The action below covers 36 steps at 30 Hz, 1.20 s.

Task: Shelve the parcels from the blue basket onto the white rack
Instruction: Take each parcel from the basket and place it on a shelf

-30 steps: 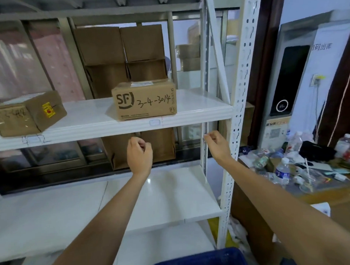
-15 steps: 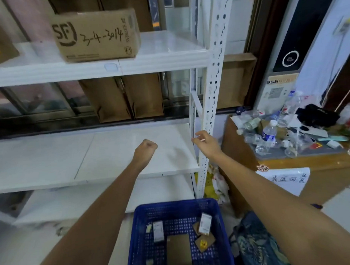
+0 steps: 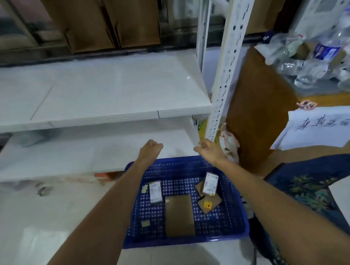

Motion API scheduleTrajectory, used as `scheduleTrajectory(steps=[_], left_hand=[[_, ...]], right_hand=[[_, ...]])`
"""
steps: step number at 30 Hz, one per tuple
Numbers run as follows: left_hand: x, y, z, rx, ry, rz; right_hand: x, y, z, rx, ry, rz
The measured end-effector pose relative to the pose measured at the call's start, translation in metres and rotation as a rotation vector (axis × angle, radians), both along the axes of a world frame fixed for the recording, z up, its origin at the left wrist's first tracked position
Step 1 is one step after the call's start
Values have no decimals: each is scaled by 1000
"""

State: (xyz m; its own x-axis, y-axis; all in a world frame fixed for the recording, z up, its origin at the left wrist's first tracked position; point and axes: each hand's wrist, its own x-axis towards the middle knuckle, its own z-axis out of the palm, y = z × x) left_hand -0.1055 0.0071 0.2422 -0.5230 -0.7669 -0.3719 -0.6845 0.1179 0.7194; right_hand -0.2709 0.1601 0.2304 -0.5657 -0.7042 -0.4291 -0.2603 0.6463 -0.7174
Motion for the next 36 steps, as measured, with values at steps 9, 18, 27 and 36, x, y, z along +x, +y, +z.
scheduleTrajectory(steps=[9,18,27,36], left_hand=[[21,27,-345,202,-434,-201],[39,19,-516,430,-617,-176],[40,15,-527,726,-440,76],[42,19,-427,747,-88,280]], right_hand=[[23,13,-337,358,-25,186],[19,4,-507,622,-176,302],[31,-9,-544,412,-421,102],[1,-7,-418,37,-444,-203]])
